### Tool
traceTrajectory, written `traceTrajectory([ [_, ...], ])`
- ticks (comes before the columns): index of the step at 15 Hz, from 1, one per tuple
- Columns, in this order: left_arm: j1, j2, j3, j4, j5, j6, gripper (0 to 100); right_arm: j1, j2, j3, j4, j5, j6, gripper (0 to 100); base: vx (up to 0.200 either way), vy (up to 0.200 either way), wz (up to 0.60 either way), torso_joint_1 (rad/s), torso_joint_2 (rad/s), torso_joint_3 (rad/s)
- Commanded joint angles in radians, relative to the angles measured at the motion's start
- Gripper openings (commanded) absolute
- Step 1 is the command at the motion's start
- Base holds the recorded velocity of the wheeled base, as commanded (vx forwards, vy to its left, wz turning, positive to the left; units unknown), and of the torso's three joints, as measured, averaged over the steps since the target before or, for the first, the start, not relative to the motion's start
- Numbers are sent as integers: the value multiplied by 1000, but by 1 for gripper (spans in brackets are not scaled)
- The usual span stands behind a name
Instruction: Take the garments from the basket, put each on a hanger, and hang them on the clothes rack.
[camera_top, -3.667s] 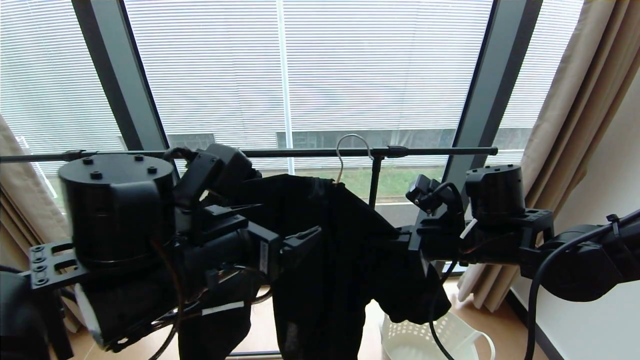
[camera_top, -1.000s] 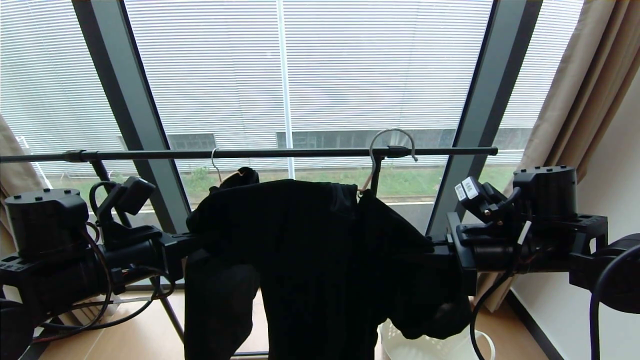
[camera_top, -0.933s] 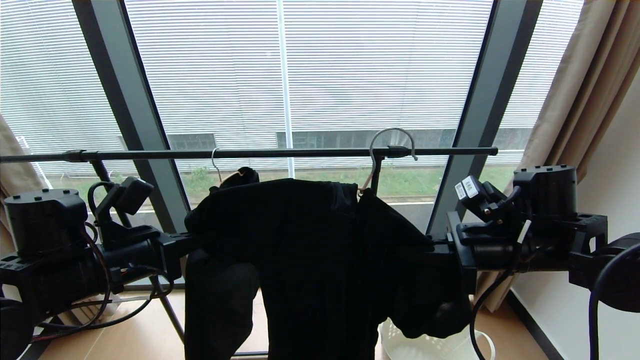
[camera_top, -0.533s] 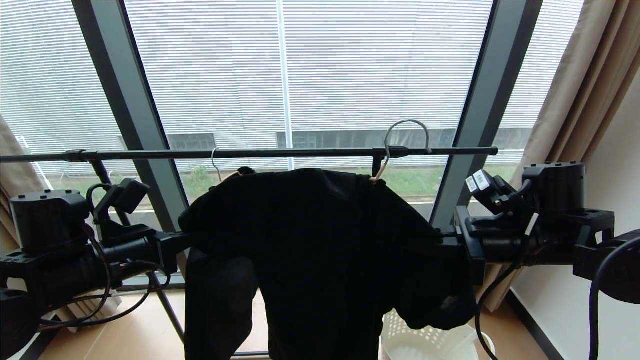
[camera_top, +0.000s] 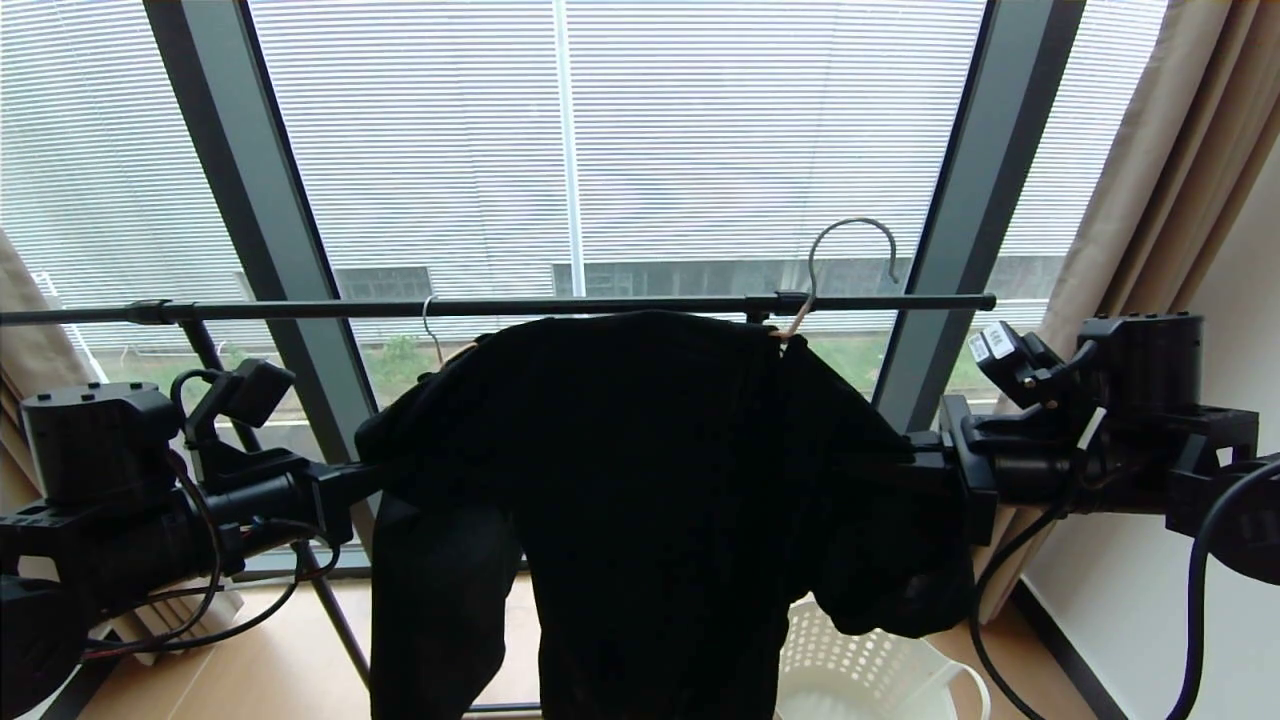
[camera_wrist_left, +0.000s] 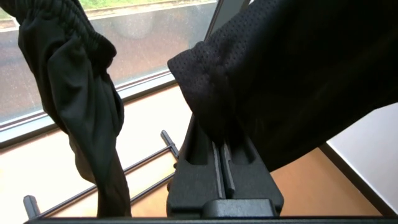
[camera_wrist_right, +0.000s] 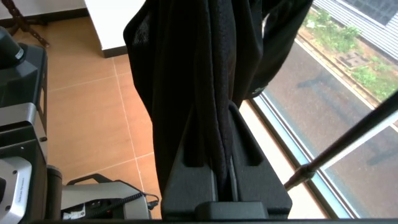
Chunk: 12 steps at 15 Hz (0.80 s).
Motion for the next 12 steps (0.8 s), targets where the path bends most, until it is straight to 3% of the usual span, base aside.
traceTrajectory([
  [1,1,1,0,0,0,0,0,-12,1,-2,-1,0,-2,0,0,0,0,0,0,0],
  [12,60,37,-2,-51,-1,0,0,-67,-4,-13,-22,14,-7,0,0,0,0,0,0,0],
])
